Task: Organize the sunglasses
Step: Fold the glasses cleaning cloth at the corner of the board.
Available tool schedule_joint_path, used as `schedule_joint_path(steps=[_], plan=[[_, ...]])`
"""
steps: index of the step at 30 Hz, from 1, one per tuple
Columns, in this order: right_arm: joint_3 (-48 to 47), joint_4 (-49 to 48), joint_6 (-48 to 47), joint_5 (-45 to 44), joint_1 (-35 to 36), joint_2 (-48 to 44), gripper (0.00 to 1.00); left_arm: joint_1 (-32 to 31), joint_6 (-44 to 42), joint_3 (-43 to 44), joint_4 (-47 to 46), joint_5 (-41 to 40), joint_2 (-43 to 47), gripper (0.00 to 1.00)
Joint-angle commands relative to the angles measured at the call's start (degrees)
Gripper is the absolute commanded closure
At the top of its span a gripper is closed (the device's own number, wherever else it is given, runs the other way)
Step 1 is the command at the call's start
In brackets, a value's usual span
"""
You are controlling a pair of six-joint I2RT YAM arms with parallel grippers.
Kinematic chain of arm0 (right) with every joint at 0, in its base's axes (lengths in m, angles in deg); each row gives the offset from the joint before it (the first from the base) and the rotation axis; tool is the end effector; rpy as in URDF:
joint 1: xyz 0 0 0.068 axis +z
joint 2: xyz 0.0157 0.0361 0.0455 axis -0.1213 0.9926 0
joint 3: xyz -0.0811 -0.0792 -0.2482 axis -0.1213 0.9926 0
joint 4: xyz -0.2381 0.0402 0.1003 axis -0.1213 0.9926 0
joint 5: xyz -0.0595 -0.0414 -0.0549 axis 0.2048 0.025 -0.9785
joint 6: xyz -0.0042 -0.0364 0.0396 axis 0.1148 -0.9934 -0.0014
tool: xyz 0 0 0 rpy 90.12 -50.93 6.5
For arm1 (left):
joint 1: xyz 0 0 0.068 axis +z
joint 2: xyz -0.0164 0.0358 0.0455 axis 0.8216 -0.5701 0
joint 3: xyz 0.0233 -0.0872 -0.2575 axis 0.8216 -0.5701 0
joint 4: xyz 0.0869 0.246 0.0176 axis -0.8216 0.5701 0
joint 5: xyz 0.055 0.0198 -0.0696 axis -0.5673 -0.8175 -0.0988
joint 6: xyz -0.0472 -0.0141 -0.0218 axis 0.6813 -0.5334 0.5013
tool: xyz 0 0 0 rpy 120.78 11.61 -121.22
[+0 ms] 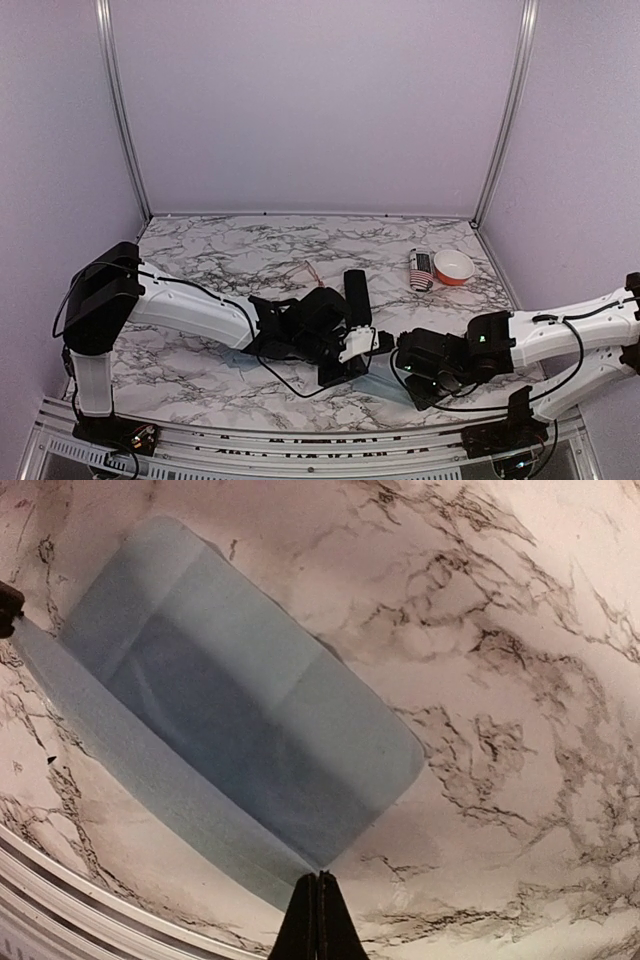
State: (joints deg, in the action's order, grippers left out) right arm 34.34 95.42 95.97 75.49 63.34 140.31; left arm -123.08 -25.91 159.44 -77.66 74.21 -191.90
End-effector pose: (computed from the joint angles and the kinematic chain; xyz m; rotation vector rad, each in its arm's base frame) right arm 0.0731 0.1787 0.1775 -0.5832 2.7626 0.0601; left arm 0.1563 -0.4073 0.1648 1.7043 1.5960 -0.7272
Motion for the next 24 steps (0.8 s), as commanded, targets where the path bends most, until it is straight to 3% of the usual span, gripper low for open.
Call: schedule_joint_path(steps=[1, 24], plan=[[-2.7, 2.3, 0.0, -2.6, -0.7, 1.1, 1.00, 0.6, 0.9, 1.9, 1.7, -1.4, -2.0, 1.00], [-3.6, 0.9, -1.6, -5.0, -2.9, 5.5, 1.00, 2.0, 1.9, 5.2, 3.0, -3.7, -5.3, 1.00]])
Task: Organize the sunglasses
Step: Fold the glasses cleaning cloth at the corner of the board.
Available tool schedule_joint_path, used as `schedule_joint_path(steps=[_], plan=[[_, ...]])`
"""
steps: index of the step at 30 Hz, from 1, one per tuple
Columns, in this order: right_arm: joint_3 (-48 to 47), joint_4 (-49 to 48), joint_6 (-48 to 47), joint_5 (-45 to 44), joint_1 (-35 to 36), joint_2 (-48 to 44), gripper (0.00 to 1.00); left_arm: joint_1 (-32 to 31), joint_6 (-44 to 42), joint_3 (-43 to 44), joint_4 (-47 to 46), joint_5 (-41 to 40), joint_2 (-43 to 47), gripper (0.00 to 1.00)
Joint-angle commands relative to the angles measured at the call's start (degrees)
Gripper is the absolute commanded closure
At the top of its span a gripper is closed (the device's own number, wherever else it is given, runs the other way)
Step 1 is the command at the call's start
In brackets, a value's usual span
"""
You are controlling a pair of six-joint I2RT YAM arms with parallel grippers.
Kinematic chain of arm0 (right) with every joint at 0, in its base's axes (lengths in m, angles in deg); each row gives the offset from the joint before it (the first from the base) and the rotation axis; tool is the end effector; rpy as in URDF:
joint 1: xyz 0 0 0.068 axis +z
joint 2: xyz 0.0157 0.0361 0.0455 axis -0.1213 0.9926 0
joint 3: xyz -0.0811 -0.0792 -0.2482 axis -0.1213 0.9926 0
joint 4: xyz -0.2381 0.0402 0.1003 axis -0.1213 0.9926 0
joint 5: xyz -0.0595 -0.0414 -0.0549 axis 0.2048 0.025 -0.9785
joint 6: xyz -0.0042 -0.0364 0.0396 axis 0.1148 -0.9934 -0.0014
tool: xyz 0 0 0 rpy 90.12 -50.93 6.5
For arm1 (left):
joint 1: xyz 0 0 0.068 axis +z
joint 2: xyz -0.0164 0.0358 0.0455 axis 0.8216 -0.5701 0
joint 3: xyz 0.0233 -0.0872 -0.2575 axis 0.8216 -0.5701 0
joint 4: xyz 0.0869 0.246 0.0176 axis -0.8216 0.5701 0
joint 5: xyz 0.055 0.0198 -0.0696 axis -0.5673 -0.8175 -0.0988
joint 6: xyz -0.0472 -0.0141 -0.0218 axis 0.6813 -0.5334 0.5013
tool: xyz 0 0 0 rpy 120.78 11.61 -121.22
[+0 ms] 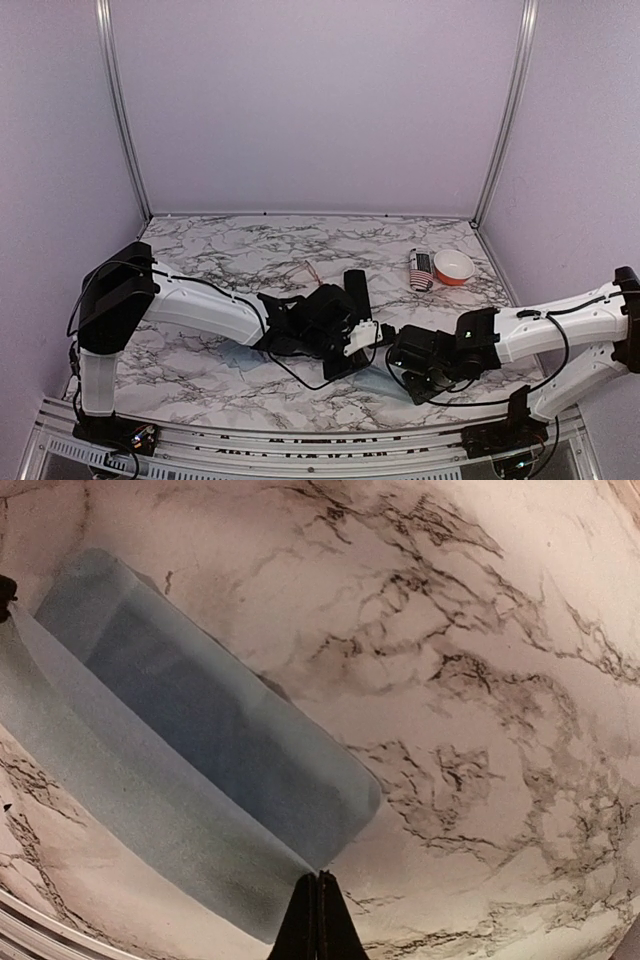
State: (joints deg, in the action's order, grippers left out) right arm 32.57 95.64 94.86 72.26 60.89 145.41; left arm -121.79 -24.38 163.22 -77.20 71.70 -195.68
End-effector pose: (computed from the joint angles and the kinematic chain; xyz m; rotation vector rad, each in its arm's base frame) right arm 0.0866 0.1846 0.1700 -0.5531 2.7550 -0.0721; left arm 0.1729 -0.4171 0.1562 1.6485 1.6579 -0.6786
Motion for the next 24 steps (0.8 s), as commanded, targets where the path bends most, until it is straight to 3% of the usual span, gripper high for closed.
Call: schedule_joint_path(steps=[1, 24], plan=[[-1.8, 0.6, -0.5, -1.8, -0.5, 0.4, 1.00, 0.8, 0.4, 1.5, 2.6, -1.2, -1.6, 1.00], [-3.0, 0.2, -0.9, -3.5, -0.9, 5.9, 1.00, 1.2, 1.1, 2.5, 2.7, -2.9, -3.1, 1.00]])
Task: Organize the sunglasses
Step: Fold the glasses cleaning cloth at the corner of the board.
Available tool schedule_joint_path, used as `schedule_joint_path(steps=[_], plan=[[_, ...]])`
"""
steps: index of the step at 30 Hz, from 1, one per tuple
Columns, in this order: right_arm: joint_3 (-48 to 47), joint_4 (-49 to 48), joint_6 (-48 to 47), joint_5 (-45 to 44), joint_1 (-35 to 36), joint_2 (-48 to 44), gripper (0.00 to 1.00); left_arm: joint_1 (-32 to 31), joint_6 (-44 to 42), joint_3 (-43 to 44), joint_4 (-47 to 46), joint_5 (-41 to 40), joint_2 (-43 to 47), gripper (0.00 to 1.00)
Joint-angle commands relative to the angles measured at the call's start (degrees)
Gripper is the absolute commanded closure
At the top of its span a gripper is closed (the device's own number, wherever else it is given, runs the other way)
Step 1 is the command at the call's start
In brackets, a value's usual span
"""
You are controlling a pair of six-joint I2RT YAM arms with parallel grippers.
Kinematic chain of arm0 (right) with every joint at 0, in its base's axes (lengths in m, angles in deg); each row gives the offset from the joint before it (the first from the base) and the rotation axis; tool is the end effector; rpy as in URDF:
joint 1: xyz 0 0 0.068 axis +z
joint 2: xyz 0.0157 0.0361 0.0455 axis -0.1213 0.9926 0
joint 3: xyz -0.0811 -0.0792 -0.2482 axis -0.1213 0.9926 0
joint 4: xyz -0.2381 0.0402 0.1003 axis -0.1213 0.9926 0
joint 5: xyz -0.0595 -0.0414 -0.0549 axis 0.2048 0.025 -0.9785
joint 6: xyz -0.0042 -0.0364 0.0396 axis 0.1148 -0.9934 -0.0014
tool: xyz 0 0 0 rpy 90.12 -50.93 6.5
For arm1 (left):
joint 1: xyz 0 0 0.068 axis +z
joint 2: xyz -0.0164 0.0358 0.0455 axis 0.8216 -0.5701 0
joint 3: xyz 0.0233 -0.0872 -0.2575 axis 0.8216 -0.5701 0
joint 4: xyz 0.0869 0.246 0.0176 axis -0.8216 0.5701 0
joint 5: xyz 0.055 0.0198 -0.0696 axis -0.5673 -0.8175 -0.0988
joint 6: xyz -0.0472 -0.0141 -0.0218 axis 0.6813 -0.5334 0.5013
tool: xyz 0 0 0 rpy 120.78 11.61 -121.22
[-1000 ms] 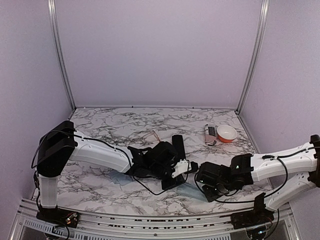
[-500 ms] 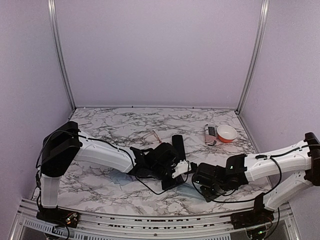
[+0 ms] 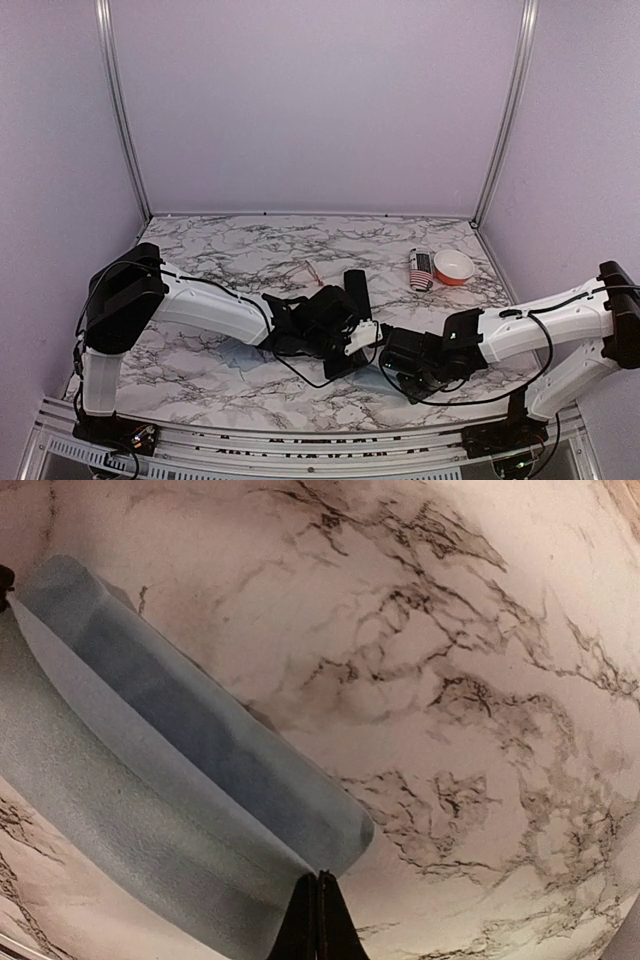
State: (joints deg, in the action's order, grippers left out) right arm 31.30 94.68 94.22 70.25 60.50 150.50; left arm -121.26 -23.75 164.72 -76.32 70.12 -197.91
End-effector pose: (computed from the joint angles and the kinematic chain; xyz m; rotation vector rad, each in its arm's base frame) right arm 0.0931 0.1936 0.1592 -0.5665 2.7481 -0.1627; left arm 0.1799 -0.4202 0.1458 1.6352 1.7055 -0.6402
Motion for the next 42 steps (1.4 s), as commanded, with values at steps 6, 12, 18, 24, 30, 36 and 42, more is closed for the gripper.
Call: schedule_joint_path(steps=[6, 12, 18, 24, 30, 36, 42], plan=[[-1.8, 1.2, -0.4, -1.6, -0.6, 1.3, 1.00, 0.6, 0.4, 0.9, 1.8, -1.6, -1.1, 1.00], [-1.6, 1.3, -0.2, -1.6, -0.5, 1.8, 1.00, 0.7, 0.7, 1.1, 1.8, -1.6, -1.6, 1.00], [-1.6, 1.5, 0.0, -2.2, -0.5, 2.7, 1.00, 0.6, 0.8, 1.1, 1.8, -1.9, -1.7, 1.00], [-1.9, 2.0, 0.6, -3.1, -0.5, 4.4, 0.96, 0.7, 0.9, 0.9, 1.8, -1.9, -1.8, 1.00], [-2.3, 2.3, 1.1, -3.9, -0.5, 4.6, 0.90, 0.7, 0.9, 0.9, 1.8, -2.0, -2.0, 1.00], [-2.6, 2.9, 1.7, -4.7, -0.5, 4.8, 0.86, 0.6, 1.0, 1.1, 1.8, -2.1, -2.2, 1.00], [-3.8, 4.4, 2.8, -5.8, -0.5, 4.1, 0.85, 0.7, 1.0, 1.1, 1.8, -1.8, -2.1, 1.00]])
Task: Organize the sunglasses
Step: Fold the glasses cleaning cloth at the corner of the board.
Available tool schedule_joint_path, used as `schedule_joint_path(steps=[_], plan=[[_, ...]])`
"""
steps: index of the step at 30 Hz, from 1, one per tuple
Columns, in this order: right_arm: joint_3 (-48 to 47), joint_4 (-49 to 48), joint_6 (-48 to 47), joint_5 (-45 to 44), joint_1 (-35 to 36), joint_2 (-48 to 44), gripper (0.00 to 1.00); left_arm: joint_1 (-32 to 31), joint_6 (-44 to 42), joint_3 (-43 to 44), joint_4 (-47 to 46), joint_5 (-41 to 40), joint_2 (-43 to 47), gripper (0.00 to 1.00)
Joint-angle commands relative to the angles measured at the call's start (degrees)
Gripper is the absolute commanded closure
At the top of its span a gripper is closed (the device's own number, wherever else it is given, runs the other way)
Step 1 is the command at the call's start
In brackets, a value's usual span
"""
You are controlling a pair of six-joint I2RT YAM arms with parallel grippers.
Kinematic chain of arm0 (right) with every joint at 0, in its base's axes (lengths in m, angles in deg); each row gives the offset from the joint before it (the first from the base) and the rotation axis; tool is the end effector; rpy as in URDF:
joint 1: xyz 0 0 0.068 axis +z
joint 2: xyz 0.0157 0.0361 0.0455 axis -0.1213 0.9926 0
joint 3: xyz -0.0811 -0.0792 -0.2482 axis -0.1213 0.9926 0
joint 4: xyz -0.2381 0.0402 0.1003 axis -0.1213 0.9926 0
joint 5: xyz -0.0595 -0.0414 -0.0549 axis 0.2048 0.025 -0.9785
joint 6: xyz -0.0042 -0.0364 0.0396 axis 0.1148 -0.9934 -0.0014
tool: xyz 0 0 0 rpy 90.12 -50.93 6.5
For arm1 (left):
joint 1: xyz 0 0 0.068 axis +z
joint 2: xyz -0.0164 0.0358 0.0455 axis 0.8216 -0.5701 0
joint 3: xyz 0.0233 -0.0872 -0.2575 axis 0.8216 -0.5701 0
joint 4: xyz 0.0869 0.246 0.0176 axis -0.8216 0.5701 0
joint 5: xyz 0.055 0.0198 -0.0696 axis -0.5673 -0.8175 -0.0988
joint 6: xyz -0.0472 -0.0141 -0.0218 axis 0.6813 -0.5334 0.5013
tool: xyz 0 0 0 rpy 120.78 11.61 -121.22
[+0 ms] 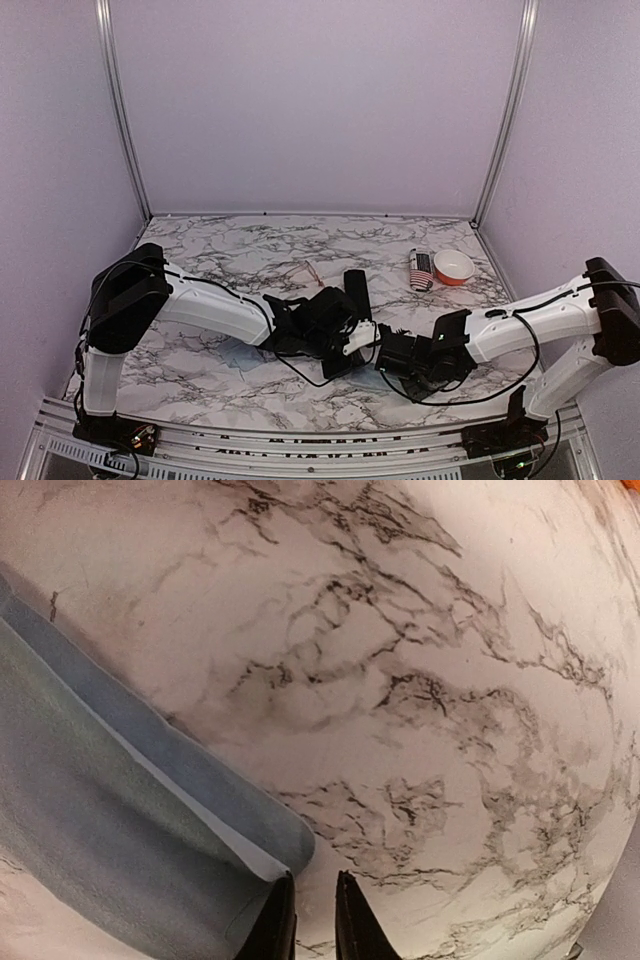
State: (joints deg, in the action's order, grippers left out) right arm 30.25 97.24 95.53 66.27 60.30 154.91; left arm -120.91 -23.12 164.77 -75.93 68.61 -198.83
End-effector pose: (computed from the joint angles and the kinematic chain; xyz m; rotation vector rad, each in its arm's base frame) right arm 0.0968 0.1946 0.1490 -0.5518 2.7348 -0.3329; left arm 0.1834 -0.4189 0.1384 1.6212 1.7445 -0.6058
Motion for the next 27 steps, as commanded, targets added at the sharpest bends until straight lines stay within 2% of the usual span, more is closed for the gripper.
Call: schedule_joint_path(steps=[1, 14, 27], plan=[[-2.9, 2.1, 1.7, -1.9, -0.3, -0.8, 0.85, 0.3, 0.4, 1.0, 1.4, -0.1, -1.2, 1.00], [0.8, 2.9, 5.4, 0.2, -0.4, -13.2, 0.86, 0.2, 0.3, 1.8, 1.0, 1.7, -1.6, 1.00], [4.4, -6.8, 4.3, 6.0, -2.2, -13.8, 0.87, -0.9, -0.6, 4.3, 2.6, 1.0, -2.9, 1.00]])
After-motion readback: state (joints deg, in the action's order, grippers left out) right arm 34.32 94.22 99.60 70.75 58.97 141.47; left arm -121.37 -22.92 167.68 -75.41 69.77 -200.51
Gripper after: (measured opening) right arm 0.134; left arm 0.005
